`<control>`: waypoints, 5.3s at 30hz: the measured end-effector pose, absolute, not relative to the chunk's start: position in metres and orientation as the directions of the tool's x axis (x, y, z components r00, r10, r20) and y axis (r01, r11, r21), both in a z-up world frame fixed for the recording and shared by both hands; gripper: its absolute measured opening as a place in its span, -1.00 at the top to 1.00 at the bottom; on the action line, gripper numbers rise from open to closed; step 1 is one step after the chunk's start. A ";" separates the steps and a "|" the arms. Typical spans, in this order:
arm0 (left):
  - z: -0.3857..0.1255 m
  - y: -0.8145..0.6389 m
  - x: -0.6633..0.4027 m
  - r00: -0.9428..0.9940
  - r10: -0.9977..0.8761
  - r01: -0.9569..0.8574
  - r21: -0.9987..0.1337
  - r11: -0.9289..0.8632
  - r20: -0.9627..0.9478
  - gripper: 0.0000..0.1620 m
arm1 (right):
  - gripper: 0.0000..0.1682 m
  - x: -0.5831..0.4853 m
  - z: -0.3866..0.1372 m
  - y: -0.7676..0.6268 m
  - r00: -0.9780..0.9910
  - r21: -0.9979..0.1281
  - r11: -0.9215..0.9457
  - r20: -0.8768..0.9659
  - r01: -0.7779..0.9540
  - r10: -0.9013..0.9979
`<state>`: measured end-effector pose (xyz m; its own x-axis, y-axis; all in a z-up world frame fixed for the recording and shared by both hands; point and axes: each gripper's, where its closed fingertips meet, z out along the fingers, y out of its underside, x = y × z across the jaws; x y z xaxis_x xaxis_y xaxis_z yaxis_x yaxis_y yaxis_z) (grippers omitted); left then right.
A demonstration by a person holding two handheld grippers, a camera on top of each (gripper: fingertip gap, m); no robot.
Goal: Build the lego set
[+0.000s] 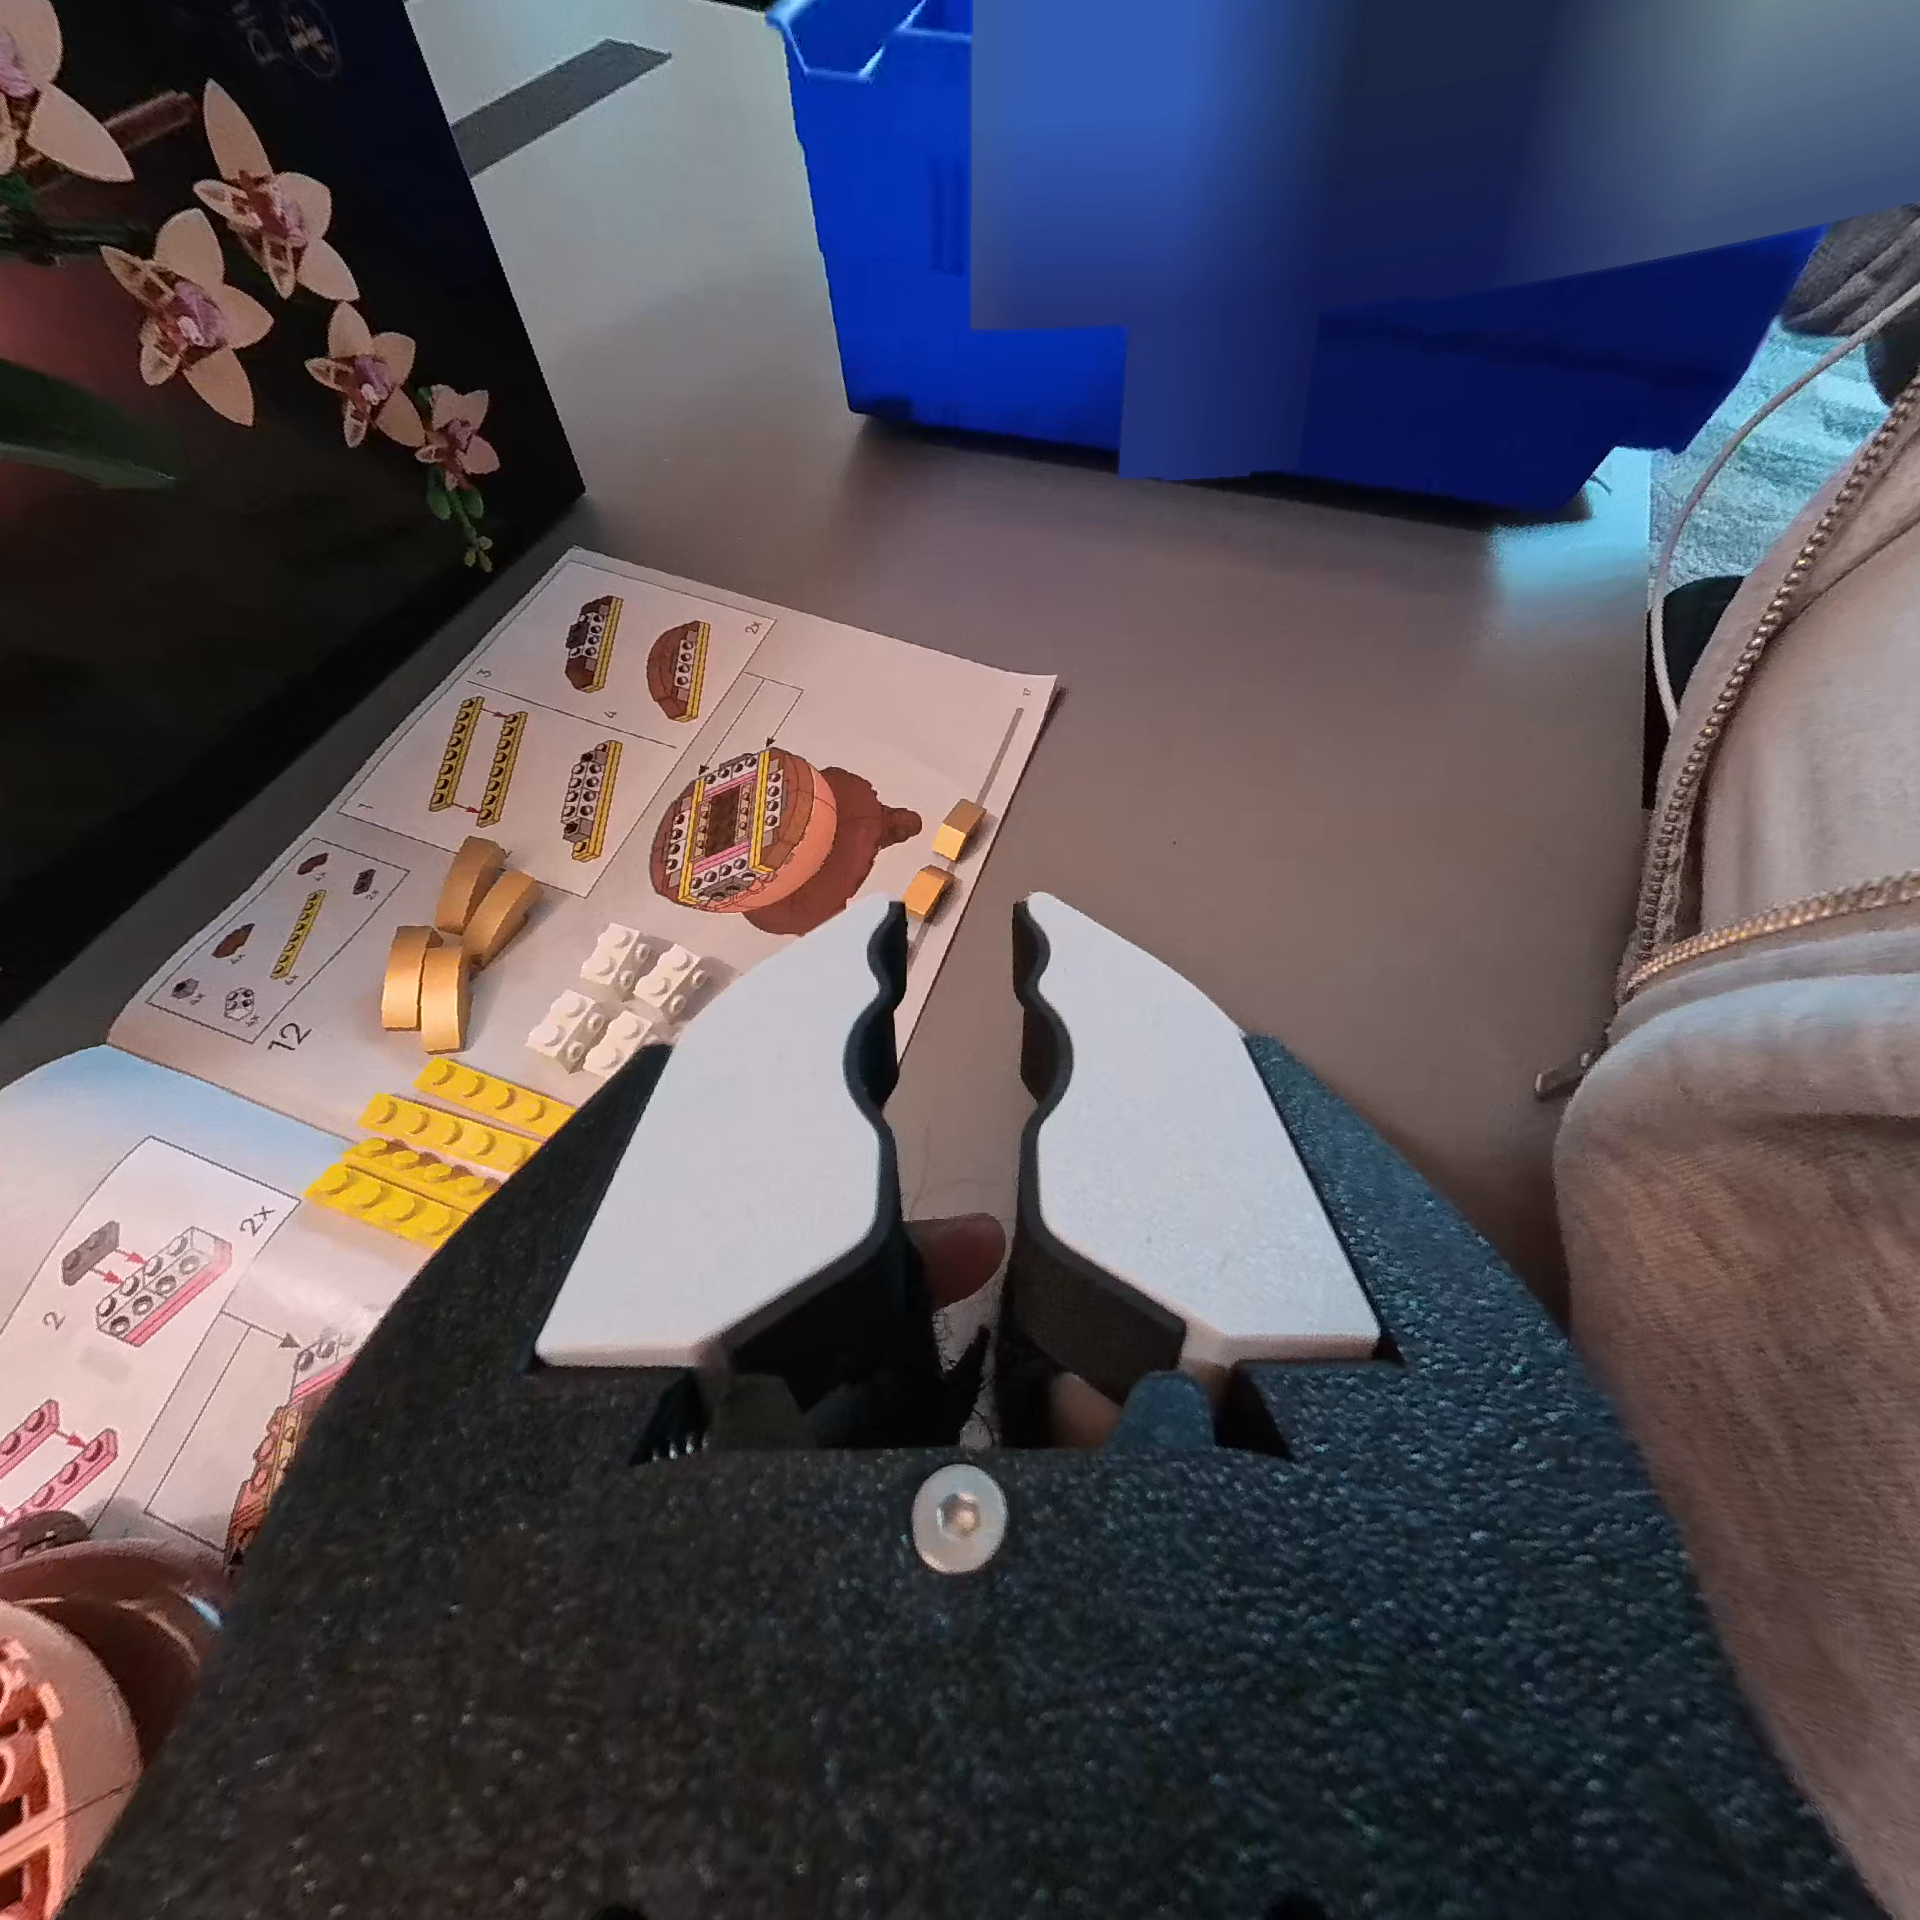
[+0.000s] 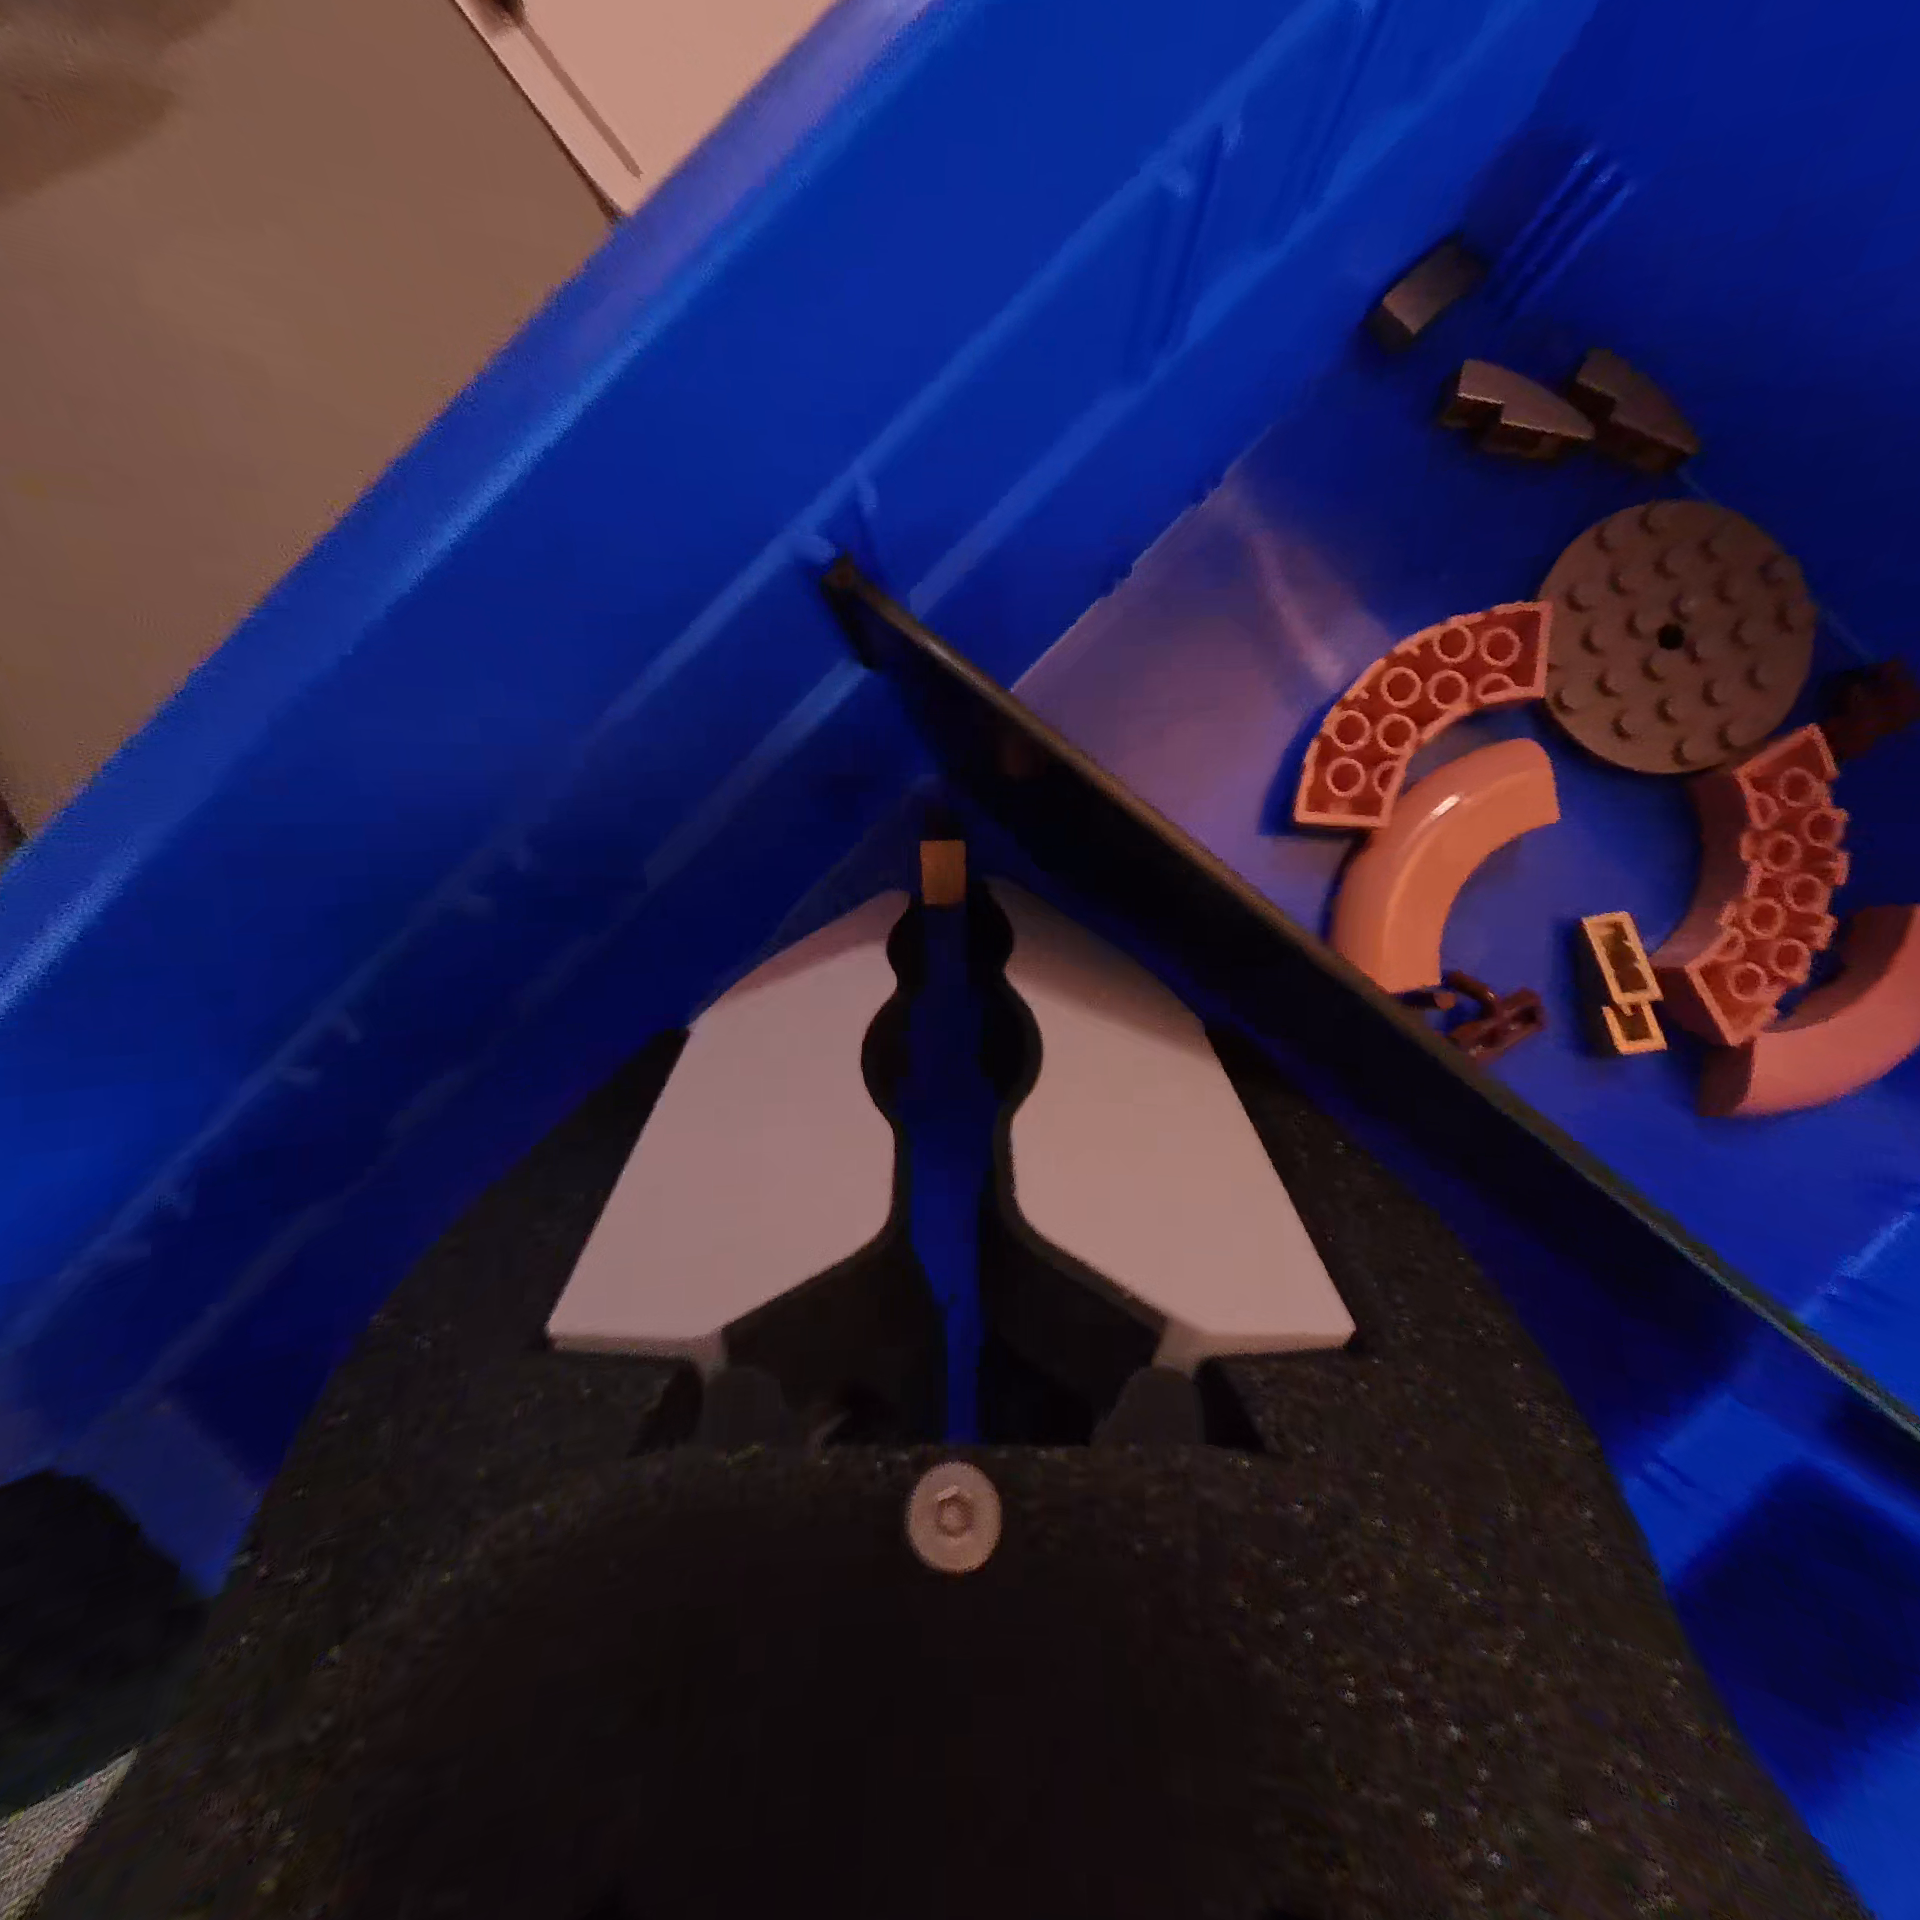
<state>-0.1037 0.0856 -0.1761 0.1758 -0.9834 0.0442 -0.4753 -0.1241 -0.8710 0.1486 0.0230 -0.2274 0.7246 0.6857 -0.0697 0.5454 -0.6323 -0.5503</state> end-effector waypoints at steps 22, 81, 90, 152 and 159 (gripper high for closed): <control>-0.185 0.052 -0.167 0.153 -0.986 -0.437 -0.899 -0.011 -0.062 0.77 | 0.92 -0.011 -0.117 0.049 0.682 -0.722 -0.430 0.077 0.541 0.727; -0.146 0.147 -0.289 0.793 -0.609 -0.176 -0.955 -0.240 0.007 0.31 | -0.14 -0.151 -0.121 0.119 0.514 -0.973 -0.091 0.033 0.214 0.857; -0.209 0.167 -0.274 0.732 -0.680 -0.412 -0.819 -0.400 -0.036 -0.27 | -0.06 -0.221 -0.186 0.188 0.012 -0.679 0.102 0.162 0.727 0.987; -0.208 0.045 -0.154 0.028 -0.999 -0.531 -0.847 0.018 -0.038 0.27 | 0.15 -0.129 -0.199 0.043 0.349 -0.886 -0.198 -0.044 0.420 0.936; -0.208 0.045 -0.156 -0.021 -0.999 -0.519 -0.853 0.053 -0.049 0.29 | 0.16 -0.132 -0.199 0.041 0.371 -0.905 -0.193 -0.042 0.380 0.928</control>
<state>-0.1555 0.0451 -0.2083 -0.0207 -0.9986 -0.0493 -0.5187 0.0529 -0.8533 -0.1316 0.0414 -0.1989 0.3714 0.9275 -0.0417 0.3802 -0.1929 -0.9046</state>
